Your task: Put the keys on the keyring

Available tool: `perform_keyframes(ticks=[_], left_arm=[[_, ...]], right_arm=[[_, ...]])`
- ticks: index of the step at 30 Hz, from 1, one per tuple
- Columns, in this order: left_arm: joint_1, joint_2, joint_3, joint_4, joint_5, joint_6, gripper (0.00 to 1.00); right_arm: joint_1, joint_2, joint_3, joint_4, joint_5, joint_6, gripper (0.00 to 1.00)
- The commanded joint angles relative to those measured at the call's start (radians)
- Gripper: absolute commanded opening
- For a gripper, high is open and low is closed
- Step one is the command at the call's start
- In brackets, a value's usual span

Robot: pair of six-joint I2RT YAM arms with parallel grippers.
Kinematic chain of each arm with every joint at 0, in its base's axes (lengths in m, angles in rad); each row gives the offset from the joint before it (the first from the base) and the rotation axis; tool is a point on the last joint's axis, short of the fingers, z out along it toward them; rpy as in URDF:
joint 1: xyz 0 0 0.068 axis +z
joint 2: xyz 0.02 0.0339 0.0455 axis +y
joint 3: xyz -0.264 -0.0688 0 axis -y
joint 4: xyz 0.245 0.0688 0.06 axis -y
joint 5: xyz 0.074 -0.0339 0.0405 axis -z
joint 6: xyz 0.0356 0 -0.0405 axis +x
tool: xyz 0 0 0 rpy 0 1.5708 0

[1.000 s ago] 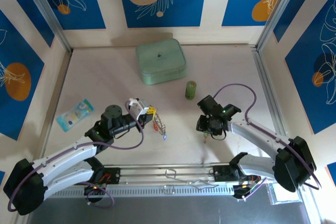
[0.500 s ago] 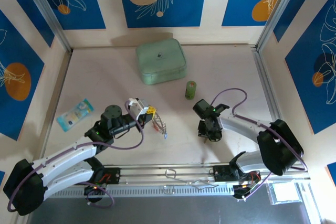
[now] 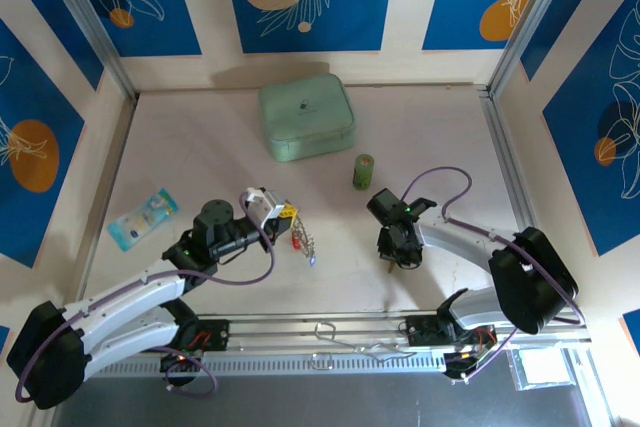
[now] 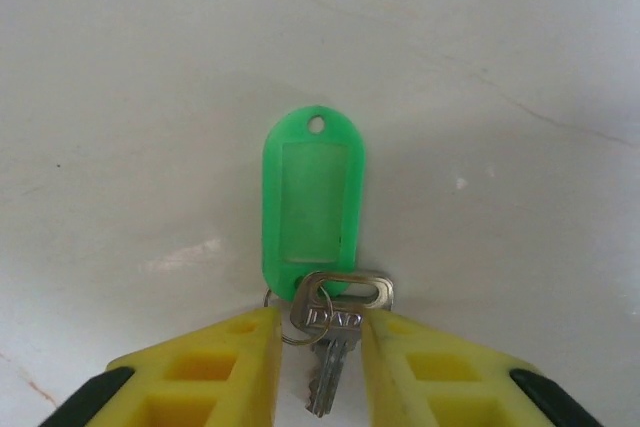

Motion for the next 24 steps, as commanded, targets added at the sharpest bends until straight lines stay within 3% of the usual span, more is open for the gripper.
perform_keyframes(ticks=[1, 10, 16, 24], left_arm=[[0.001, 0.000, 0.030, 0.022, 0.015, 0.015, 0.00], [0.000, -0.012, 0.026, 0.016, 0.014, 0.016, 0.00], [0.001, -0.025, 0.027, 0.005, 0.009, 0.026, 0.00], [0.001, -0.018, 0.028, 0.013, 0.013, 0.030, 0.00]], right_arm=[[-0.006, 0.013, -0.002, -0.011, 0.006, 0.014, 0.30], [-0.009, 0.038, 0.018, 0.005, 0.010, 0.003, 0.18], [-0.010, 0.031, 0.033, 0.000, 0.011, -0.033, 0.00], [0.094, 0.008, 0.102, -0.075, 0.033, -0.122, 0.00]])
